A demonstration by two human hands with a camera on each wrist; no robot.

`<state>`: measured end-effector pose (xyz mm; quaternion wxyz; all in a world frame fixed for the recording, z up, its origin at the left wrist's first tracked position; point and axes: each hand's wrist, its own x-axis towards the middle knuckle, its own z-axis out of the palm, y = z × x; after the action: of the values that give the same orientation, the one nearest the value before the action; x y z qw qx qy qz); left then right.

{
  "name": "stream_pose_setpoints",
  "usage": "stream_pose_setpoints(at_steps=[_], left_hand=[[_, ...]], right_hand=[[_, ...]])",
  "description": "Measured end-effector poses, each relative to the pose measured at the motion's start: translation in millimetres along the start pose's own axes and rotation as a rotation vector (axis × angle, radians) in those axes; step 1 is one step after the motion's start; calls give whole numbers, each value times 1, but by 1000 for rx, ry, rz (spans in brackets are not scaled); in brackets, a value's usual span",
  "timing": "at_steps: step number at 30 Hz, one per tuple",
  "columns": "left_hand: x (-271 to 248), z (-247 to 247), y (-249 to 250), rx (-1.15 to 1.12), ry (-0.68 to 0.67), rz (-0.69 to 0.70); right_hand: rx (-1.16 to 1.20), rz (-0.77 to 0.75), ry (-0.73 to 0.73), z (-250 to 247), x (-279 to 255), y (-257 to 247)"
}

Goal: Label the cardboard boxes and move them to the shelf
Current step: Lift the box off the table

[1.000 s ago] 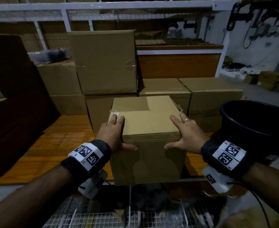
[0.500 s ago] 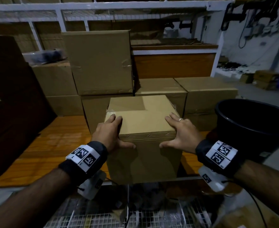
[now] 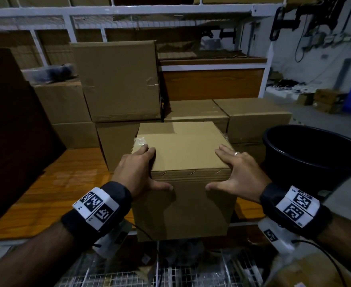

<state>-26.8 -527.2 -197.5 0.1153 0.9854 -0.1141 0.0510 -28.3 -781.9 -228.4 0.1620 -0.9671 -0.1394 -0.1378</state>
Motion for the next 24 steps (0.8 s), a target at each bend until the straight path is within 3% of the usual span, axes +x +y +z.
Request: stream_pose_setpoints(at_steps=[7,15,24], left_hand=[[-17,-34,32,3,33,75],[-23,-89,74,-12,169,183],[42,-146,105,-10,295,186]], right_hand=[[-20,-59,72,-51,-19,4],[-96,-134,169,-134,-21,6],[-191,-101,277,-205,29,19]])
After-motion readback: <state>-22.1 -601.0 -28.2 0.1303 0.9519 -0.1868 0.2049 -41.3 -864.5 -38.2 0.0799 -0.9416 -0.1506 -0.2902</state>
